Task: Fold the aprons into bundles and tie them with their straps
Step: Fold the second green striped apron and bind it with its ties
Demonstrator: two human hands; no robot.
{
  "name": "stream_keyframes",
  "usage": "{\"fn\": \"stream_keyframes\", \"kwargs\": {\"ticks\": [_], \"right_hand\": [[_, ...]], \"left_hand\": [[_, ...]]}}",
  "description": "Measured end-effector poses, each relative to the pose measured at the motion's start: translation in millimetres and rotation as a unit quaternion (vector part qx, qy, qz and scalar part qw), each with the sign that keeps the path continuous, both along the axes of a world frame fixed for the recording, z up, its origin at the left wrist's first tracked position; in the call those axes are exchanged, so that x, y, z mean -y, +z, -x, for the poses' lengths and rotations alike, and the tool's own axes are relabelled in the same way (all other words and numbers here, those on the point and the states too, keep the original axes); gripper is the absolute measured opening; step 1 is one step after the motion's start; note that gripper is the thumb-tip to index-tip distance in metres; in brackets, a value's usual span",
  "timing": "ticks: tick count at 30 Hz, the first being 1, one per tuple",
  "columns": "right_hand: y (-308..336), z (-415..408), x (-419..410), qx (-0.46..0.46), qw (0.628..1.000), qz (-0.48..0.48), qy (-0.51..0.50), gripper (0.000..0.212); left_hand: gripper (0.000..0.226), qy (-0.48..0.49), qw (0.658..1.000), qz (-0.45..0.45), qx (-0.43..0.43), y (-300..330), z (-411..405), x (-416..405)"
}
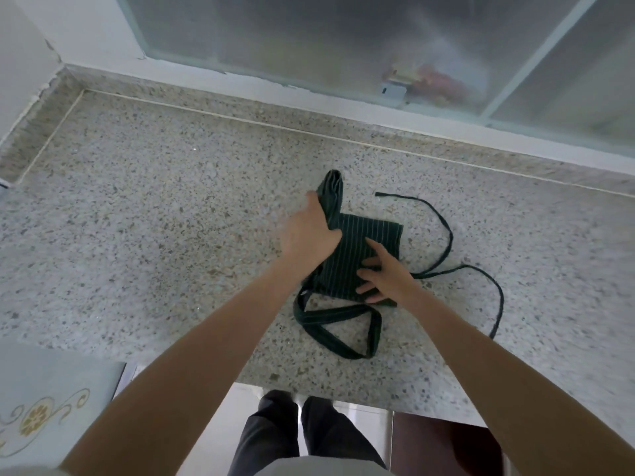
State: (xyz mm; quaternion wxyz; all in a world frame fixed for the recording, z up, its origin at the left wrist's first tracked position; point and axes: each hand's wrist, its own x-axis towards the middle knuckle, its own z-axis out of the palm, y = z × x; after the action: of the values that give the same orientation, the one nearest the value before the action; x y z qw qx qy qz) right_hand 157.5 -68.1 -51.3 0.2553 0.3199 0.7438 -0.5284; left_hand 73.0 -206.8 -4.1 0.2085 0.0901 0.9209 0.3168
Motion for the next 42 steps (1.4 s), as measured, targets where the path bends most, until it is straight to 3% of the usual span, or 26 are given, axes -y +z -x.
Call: {"fn": "stream_keyframes", "kwargs": {"ticks": [3, 6, 12, 15, 16, 18, 19, 21, 26, 28, 31, 34, 38, 42], "right_hand": [[3, -3, -18, 0.028, 0.990, 0.082, -0.110, 0.054], [0, -9, -36, 0.030, 0.963, 0.168, -0.206, 0.055], [-9, -14, -54, -0.004, 0.905, 0.306, -0.295, 0.053], [-17, -13, -51, -0.035, 0.899, 0.282, -0.332, 0.040], [-20, -12, -50, -0.057, 0.910, 0.238, -0.335, 0.033], [-25, -12, -50, -0.091, 0.929, 0.149, -0.327, 0.026], [-26, -11, -50, -0.099, 0.938, 0.111, -0.313, 0.030], [-25, -12, -49, -0.111, 0.958, 0.039, -0.262, 0.040], [-23, -12, -42, -0.133, 0.974, -0.123, -0.136, 0.049], [-21, -15, -41, -0.143, 0.957, -0.244, -0.071, 0.060], [-19, -23, -45, -0.175, 0.894, -0.403, 0.090, 0.072], [-18, -30, -54, -0.128, 0.882, -0.397, 0.218, 0.076], [-17, -32, -71, -0.021, 0.881, -0.371, 0.293, 0.103], [-21, -30, -80, 0.007, 0.881, -0.357, 0.309, 0.111]], "left_hand": [[0.069, -0.047, 0.999, 0.013, 0.009, -3, -16, -29], [0.071, -0.076, 0.996, 0.014, 0.036, -12, -30, -59], [0.084, -0.165, 0.983, 0.011, 0.076, -38, -54, -91], [0.087, -0.179, 0.975, -0.048, 0.125, -44, -59, -87], [0.078, -0.168, 0.975, -0.070, 0.127, -44, -59, -83], [0.048, -0.125, 0.987, -0.088, 0.046, -44, -54, -70], [0.038, -0.107, 0.992, -0.063, -0.019, -45, -49, -63], [0.042, -0.126, 0.984, 0.025, -0.120, -50, -39, -50], [0.092, -0.343, 0.920, 0.170, -0.086, -67, -25, -38], [0.099, -0.356, 0.912, 0.189, -0.072, -75, -27, -43], [0.107, -0.348, 0.907, 0.222, -0.077, -84, -34, -52], [0.113, -0.330, 0.908, 0.246, -0.079, -90, -37, -55], [0.125, -0.324, 0.906, 0.269, -0.052, -92, -32, -57], [0.129, -0.326, 0.906, 0.269, -0.031, -93, -29, -59]]}}
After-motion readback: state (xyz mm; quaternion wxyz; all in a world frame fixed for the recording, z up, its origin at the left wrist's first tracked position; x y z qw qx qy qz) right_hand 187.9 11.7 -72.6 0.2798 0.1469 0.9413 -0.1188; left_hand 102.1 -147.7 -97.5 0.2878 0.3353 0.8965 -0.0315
